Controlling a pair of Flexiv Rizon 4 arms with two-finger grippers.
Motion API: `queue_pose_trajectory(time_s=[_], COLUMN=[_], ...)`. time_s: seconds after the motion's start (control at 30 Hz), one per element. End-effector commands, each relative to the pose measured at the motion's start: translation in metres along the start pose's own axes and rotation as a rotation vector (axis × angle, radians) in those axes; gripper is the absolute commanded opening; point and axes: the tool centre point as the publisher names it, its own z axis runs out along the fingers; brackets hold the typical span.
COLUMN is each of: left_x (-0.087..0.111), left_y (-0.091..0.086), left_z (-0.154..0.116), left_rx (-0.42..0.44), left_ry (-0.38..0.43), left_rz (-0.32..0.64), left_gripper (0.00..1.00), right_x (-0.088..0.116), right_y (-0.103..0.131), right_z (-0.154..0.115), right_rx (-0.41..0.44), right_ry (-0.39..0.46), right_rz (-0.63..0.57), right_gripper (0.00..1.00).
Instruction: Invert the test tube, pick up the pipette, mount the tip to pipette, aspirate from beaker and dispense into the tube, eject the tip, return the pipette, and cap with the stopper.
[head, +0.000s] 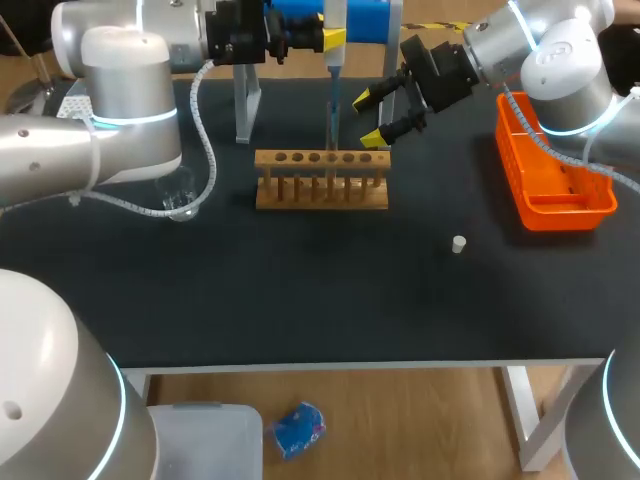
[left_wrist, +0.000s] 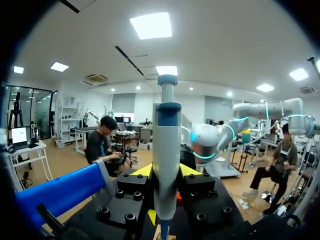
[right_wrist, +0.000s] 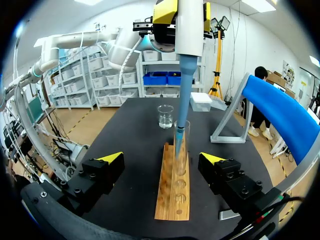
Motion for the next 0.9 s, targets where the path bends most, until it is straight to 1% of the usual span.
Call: queue_pose_trajectory(time_s=[0.03, 0.9], left_x=[0.0007, 0.0010], left_y=[0.0001, -0.0002], left_z=[0.0011, 0.0009], left_rx=[-0.001, -0.007], left_ry=[-0.005, -0.015], left_rz=[0.001, 0.005], left_gripper=[0.00, 0.00], right_x=[-0.0003, -0.0003], right_y=[-0.0001, -0.0001], right_z=[0.0004, 0.0004], right_rx=[0.001, 0.001], right_ry=[0.000, 0.000], right_rz=[0.000, 0.000], right_gripper=[1.00, 1.00])
